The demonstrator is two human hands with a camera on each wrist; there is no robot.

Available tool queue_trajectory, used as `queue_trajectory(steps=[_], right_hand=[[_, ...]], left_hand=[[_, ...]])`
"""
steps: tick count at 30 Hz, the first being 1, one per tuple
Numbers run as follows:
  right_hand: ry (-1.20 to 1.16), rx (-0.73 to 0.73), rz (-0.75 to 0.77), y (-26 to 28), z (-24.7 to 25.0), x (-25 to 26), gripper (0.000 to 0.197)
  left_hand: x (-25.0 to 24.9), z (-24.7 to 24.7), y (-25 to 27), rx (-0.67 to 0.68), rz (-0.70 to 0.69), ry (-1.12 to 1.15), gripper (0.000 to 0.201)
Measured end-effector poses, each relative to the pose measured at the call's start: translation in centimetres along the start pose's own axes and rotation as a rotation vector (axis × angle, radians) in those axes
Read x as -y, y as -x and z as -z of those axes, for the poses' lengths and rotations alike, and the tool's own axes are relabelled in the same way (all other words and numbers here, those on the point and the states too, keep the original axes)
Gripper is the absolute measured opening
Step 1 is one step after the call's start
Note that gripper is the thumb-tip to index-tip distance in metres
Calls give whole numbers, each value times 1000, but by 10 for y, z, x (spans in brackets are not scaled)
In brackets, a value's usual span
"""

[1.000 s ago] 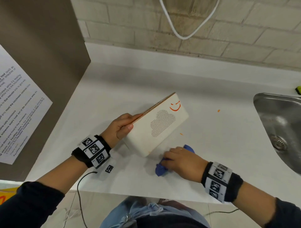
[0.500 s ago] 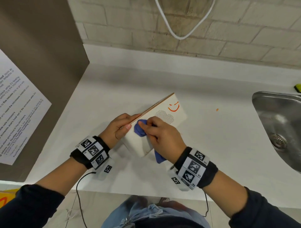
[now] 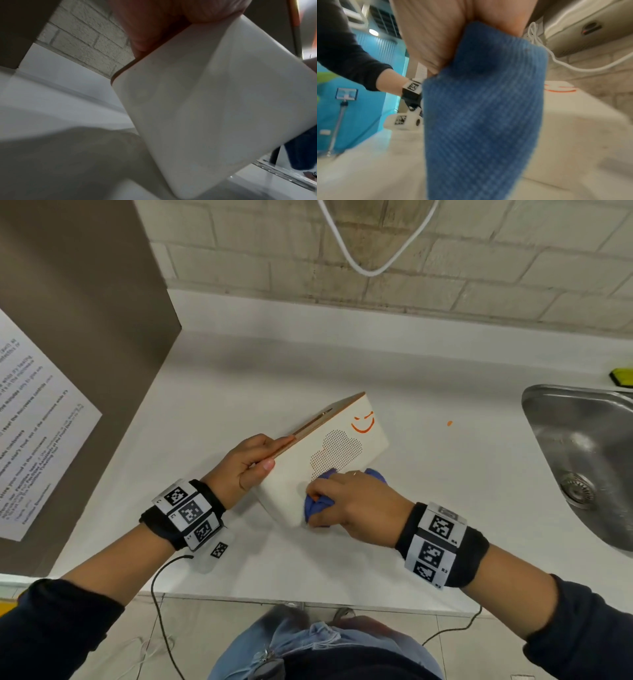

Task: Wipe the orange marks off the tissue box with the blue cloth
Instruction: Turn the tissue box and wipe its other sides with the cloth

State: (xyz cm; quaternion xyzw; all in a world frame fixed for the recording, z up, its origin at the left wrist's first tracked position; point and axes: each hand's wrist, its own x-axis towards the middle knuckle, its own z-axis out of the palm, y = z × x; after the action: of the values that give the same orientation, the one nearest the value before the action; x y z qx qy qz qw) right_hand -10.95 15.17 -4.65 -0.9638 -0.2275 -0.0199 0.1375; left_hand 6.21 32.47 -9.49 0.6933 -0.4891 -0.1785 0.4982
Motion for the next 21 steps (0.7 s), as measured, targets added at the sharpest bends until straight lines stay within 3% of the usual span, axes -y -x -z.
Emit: queue_trajectory(steps=[2, 5, 8, 11, 14, 17, 21], right_hand=[[55, 21, -71, 10, 4, -12, 41], [156, 37, -313, 34, 12, -33, 36], [120, -194, -584, 50, 31, -41, 23], [-7, -470, -544, 33, 42, -30, 27], [-168, -570, -552, -2, 27, -19, 27], [-380, -568, -669, -22, 8, -11, 27], [-366, -428, -427, -21, -9, 8, 25]], left_hand=[[-1, 2, 1, -6, 10, 11, 52], [-1, 3, 2, 1, 14, 5, 53], [-1, 3, 1, 38, 9, -30, 54], [-1, 7, -2, 46, 3, -37, 54], [-3, 5, -3, 57, -20, -34, 50], [-3, 2, -3, 60, -33, -64, 43], [-2, 6, -5, 42, 2, -65, 49]])
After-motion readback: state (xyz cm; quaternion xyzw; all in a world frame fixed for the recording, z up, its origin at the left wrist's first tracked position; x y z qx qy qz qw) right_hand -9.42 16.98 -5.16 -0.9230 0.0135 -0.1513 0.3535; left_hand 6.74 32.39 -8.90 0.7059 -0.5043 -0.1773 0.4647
